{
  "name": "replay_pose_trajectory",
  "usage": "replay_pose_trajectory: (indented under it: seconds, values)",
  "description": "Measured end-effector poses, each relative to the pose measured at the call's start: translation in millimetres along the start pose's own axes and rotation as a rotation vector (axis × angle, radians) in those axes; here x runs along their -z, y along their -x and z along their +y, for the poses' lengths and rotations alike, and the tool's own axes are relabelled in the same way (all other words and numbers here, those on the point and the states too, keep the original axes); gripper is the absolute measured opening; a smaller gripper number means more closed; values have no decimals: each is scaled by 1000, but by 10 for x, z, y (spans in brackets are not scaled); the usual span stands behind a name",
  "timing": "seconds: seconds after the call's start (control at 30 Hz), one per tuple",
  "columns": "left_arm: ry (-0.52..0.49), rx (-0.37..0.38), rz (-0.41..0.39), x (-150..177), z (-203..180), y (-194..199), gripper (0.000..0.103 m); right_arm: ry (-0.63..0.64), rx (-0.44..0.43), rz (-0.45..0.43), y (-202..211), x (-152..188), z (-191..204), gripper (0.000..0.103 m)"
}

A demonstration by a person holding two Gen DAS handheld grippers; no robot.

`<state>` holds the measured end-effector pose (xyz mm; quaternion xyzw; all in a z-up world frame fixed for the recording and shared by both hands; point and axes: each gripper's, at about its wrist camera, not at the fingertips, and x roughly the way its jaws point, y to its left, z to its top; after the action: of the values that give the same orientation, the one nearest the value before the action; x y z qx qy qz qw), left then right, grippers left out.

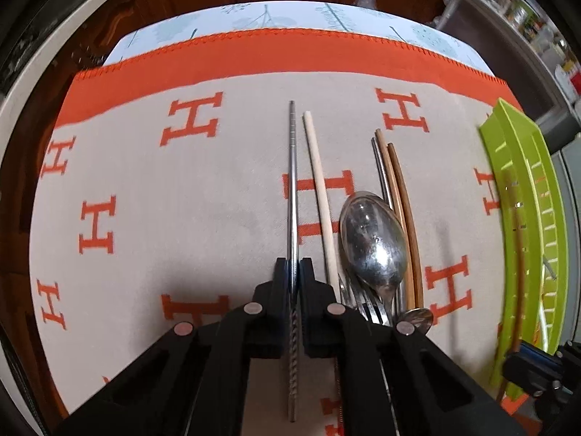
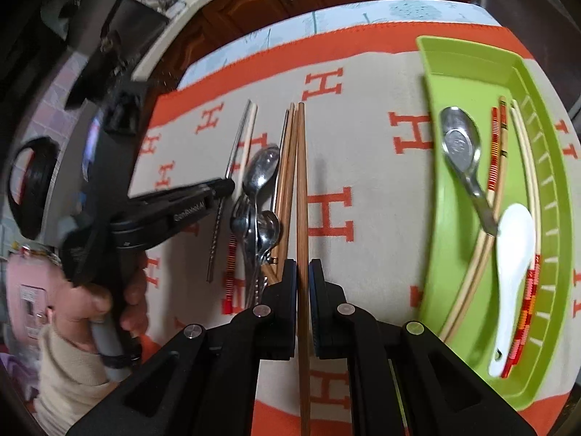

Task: Organize utensils
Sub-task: 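Grasp a wooden chopstick with the right tool while the left grasps a steel chopstick, then lay the wooden chopstick in the tray with the right tool while the left lays the steel one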

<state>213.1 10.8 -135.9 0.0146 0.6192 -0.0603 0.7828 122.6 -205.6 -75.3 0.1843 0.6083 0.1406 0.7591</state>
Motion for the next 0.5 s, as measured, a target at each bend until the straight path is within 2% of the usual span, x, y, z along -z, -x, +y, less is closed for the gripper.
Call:
replay_pose_trajectory:
  seconds: [0.17,0.33,0.5]
  values:
    - [77,89,21,139,173,87,3,-36,-23,-69,445,30,-217,6]
    - [82,156,-14,322,175,346,3,-57,59,-139,789,15,-545,6]
    - [80,227,-58,425,73,684,3,-132,144,-136,767,38,-885,6]
